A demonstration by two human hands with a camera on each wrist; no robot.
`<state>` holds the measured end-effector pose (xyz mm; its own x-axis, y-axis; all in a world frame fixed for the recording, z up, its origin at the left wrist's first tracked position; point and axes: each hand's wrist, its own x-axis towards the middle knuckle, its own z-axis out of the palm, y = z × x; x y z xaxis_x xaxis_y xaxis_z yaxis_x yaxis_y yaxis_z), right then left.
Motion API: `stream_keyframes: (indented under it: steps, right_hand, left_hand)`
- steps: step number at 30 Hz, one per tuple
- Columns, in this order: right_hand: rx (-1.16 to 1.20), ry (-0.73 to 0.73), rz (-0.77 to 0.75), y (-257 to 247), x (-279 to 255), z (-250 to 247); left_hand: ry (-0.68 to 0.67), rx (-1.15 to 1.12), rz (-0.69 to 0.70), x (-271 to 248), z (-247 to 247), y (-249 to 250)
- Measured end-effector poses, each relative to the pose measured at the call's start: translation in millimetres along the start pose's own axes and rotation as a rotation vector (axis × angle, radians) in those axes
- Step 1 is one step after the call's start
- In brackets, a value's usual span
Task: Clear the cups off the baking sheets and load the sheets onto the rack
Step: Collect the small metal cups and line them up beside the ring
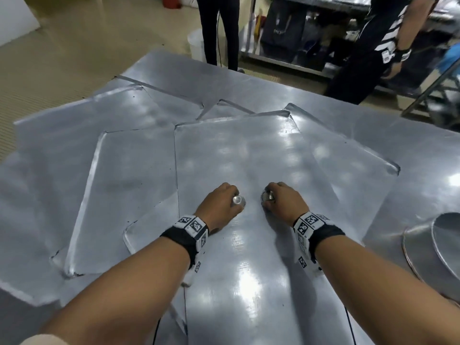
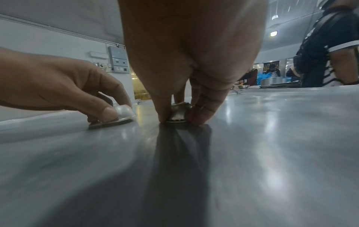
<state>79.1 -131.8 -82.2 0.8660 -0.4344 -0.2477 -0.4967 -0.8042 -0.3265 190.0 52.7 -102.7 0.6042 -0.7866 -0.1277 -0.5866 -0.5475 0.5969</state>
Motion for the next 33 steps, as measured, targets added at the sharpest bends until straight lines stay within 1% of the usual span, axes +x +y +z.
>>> stream_keyframes:
  steps: [3, 6, 13, 18, 23, 27, 29, 33]
  right_hand:
    - [0.024, 0.012, 0.046, 11.1, -35.5, 5.6]
    - [0.04, -0.024, 0.088, 20.2, -70.5, 9.9]
    - [0.098, -0.014, 0.106, 35.9, -137.4, 18.6]
    - [0.093, -0.027, 0.094, 44.0, -168.8, 25.0]
    - [0.156, 0.007, 0.106, 50.8, -200.9, 32.7]
    - [0.186, 0.045, 0.1, 53.4, -218.7, 29.6]
    - [0.201, 0.071, 0.09, 54.5, -225.2, 27.2]
    - [0.155, 0.052, 0.069, 57.5, -233.1, 27.8]
  left_hand:
    - [-0.029, 0.024, 0.034, -22.6, 11.0, 16.7]
    - [-0.038, 0.029, 0.062, -44.9, 25.3, 32.9]
    - [-0.042, 0.029, 0.074, -88.1, 55.4, 56.4]
    - [-0.091, 0.047, 0.052, -115.0, 66.0, 66.4]
    - [-0.037, 0.048, 0.047, -136.0, 70.8, 77.7]
    - [0.002, 0.006, 0.007, -147.9, 73.5, 90.1]
    - [-0.004, -0.006, -0.004, -152.3, 74.7, 94.0]
    - [-0.032, 0.044, 0.018, -160.5, 75.8, 96.8]
